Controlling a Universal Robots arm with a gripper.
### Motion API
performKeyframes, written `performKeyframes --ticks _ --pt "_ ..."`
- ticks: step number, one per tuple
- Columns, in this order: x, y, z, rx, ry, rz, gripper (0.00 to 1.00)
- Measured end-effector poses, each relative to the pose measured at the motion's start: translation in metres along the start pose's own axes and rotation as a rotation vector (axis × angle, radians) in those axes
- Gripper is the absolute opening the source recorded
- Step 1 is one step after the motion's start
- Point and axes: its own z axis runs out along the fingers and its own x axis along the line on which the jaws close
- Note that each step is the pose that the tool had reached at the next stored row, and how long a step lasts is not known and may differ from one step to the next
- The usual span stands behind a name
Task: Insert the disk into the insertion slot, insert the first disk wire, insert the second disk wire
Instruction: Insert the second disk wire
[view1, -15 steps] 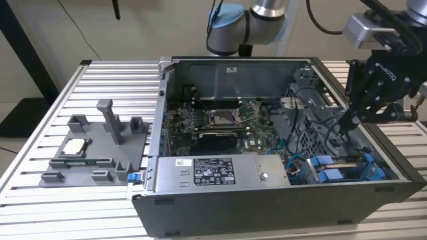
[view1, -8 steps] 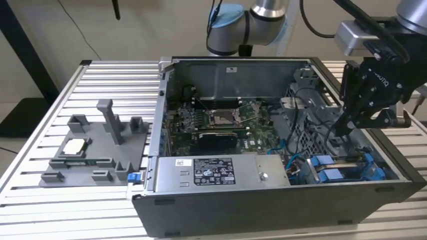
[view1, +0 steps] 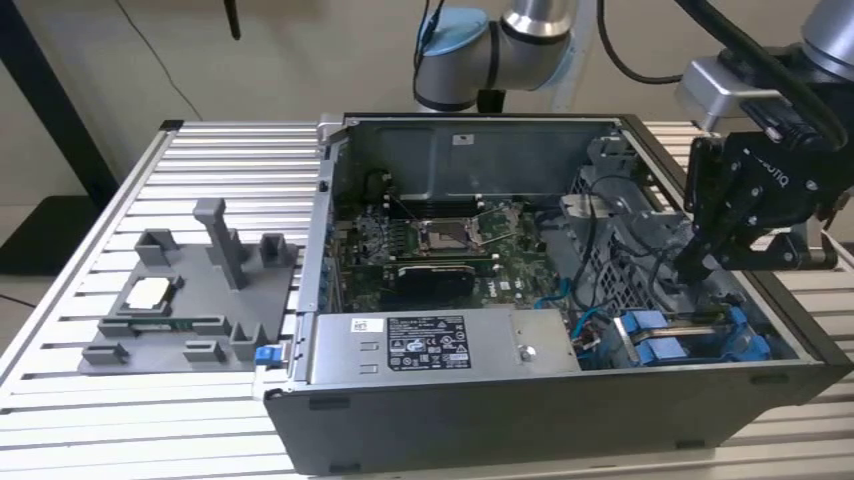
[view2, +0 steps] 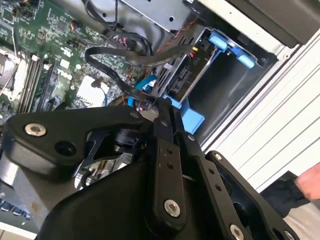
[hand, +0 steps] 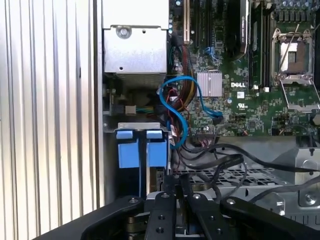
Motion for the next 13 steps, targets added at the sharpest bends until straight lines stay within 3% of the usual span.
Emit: performKeyframes --ticks 2,6,7,10,13 --pt "0.0043 0.0004 0.0007 0.0018 -0.0003 -0.005 0.16" --pt "0.0045 0.0005 0.0009 0.0032 -0.0003 -0.006 0.16" --pt "0.0046 0.0012 0.0011 0.0135 -0.0014 -0.007 0.16" --pt "0.0069 0.0047 0.0018 0.0557 -0.0044 -0.010 0.16" --pt "0.0120 0.0089 0.0041 0.0730 -0.0051 -0.011 0.16"
